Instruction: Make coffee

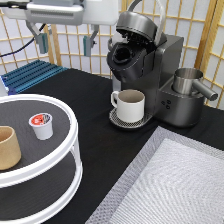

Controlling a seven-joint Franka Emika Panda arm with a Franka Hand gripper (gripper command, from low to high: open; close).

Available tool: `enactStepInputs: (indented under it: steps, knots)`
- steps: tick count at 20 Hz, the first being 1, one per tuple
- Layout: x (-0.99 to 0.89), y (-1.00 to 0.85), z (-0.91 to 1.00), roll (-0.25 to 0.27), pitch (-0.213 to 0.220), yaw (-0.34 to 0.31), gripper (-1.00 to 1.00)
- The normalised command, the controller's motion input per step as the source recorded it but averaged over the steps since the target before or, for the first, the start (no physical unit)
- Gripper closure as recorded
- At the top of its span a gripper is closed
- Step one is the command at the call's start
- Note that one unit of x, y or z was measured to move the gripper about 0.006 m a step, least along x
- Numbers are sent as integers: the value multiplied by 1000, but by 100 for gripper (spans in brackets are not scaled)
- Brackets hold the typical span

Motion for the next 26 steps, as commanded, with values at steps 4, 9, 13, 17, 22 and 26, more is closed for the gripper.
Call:
enactStepInputs:
  steps: [4,9,13,17,22,26]
  knots:
    - [-232,-261,-338,-35,-70,-286,-100]
    - [-333,-259,-325,-54,-77,-243,-100]
    - [-548,-141,-275,-120,-67,-154,-100]
    - [-730,269,-200,-249,-159,-1,-100]
    - [-687,187,-558,-241,-136,107,-100]
    - [-715,87,-606,-172,-118,157,-100]
